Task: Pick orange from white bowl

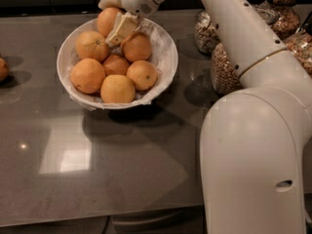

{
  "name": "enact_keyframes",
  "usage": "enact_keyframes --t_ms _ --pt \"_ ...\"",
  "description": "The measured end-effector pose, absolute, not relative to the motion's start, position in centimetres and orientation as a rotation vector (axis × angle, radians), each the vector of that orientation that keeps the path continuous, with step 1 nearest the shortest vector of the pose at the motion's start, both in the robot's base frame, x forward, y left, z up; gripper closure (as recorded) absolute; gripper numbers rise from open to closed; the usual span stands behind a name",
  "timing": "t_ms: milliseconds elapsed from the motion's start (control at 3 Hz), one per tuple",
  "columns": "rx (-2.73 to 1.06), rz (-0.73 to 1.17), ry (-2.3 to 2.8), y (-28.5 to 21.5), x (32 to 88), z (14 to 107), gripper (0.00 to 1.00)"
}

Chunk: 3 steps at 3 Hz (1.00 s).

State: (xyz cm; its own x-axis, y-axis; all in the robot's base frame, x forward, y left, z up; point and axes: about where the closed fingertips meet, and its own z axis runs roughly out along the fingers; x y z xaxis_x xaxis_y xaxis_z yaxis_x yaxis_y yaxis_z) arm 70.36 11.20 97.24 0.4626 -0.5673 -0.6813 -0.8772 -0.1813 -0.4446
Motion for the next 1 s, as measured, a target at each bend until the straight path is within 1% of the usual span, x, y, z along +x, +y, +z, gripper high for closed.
enact_keyframes --t_ms 667,1000 --pt "-1.895 0.455 1.252 10.7 71.6 95.6 0.31" --pt "-1.896 0.449 1.266 10.4 72.0 95.3 0.5"
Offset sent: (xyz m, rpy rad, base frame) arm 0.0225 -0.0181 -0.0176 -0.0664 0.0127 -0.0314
